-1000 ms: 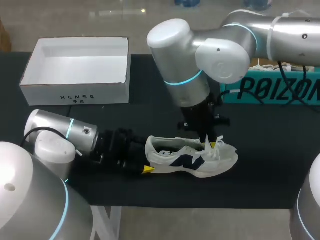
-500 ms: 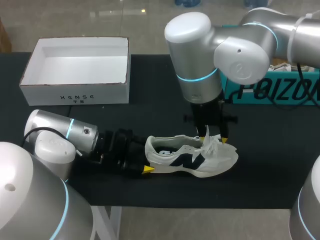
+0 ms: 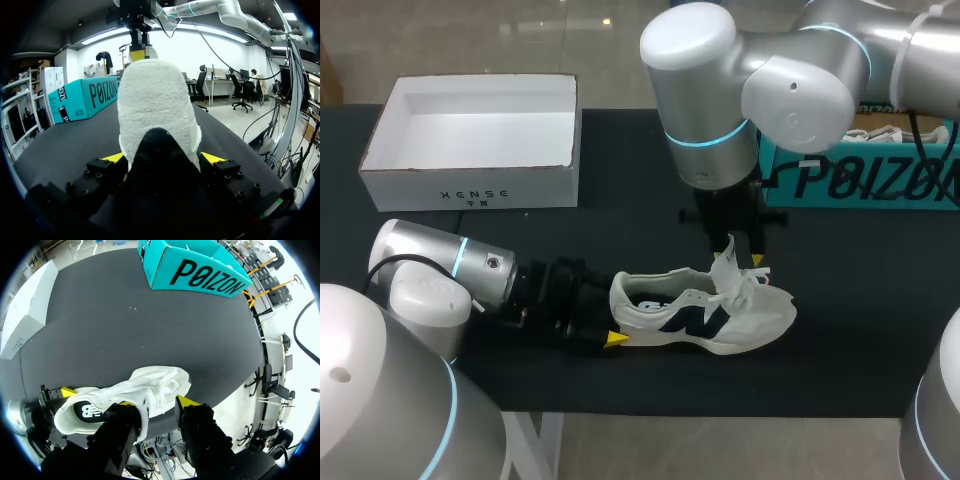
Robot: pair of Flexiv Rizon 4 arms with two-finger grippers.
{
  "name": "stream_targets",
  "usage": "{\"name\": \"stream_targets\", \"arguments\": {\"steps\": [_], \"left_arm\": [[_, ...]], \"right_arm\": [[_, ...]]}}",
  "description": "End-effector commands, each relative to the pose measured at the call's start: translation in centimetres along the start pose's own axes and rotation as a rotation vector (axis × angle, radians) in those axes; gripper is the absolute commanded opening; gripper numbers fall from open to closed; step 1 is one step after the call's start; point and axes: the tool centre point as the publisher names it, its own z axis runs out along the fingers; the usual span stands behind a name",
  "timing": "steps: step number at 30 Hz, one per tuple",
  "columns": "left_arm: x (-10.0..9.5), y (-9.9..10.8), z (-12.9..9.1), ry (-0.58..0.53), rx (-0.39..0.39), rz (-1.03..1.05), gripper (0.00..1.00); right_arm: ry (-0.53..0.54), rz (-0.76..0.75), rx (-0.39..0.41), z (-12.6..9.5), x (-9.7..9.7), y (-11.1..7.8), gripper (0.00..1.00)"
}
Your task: Take the shoe out of the shoebox, open the shoe tongue, remove and reinsert the insole, then place the shoe into the shoebox
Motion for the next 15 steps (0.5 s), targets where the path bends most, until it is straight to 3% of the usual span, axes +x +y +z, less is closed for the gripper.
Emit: {"name": "stream_targets", "arguments": {"steps": [1, 15], "left_arm": [[0.0, 0.5, 0.2, 0.001, -0.001, 0.000, 0.00], [0.0, 0.5, 0.2, 0.001, -0.001, 0.000, 0.00]], "right_arm": [[0.003, 0.100, -0.007, 0.2, 0.0, -0.2, 0.00], [0.035, 0.155, 0.021, 1.1, -1.6, -0.9, 0.00]]}}
